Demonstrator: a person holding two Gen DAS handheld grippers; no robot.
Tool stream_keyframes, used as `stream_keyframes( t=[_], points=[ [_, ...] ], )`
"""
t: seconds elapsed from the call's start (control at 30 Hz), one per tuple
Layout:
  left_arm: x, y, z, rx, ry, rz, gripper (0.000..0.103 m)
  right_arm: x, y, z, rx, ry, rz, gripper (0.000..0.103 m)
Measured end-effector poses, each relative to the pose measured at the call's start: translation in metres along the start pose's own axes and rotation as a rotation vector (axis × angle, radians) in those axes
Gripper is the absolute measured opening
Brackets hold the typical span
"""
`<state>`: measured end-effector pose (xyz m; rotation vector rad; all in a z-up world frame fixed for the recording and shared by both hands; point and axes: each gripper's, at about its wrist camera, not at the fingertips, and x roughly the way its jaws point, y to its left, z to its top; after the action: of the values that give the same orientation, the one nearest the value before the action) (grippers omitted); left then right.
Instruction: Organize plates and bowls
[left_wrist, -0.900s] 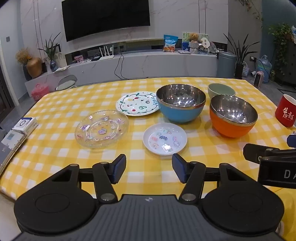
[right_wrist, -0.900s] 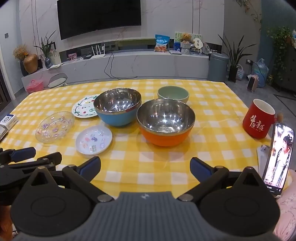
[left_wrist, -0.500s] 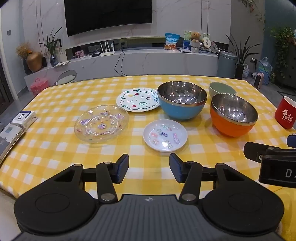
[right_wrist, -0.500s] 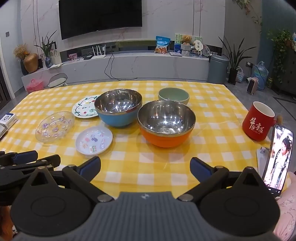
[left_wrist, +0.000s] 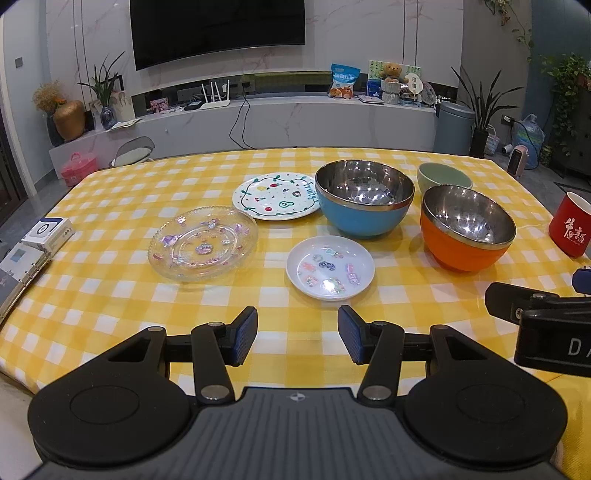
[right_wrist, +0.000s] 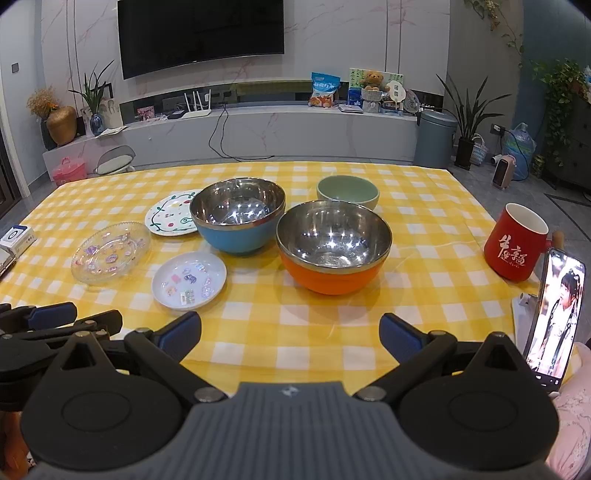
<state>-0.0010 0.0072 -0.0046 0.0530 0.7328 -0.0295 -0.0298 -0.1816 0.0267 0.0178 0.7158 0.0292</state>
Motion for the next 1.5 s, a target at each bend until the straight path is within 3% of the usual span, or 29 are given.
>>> stream_keyframes(
  t=[1.5],
  points=[
    [0.0008, -0.0015, -0.0004, 0.0, 0.006, -0.01, 0.059, 0.0016, 0.0048, -0.0008, -0.009, 0.014, -0.001, 0.1]
  ],
)
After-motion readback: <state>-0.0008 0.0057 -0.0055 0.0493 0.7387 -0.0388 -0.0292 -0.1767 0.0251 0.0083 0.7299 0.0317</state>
